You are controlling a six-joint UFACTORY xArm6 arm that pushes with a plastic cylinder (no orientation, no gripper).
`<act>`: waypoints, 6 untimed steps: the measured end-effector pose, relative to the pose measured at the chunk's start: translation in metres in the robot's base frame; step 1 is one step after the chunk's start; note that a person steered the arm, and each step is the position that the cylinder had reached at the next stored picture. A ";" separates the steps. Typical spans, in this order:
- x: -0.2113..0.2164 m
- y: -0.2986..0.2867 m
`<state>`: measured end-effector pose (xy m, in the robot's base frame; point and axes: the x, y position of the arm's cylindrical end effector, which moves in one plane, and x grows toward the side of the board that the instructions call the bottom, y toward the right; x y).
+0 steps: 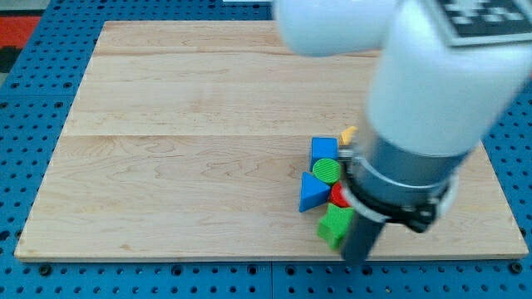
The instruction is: Push the red star into the yellow blocks
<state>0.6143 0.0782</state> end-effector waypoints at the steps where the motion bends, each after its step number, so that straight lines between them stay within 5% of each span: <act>1: -0.046 -0.023; 2: -0.074 -0.022; 4: -0.053 0.048; 6: -0.102 0.066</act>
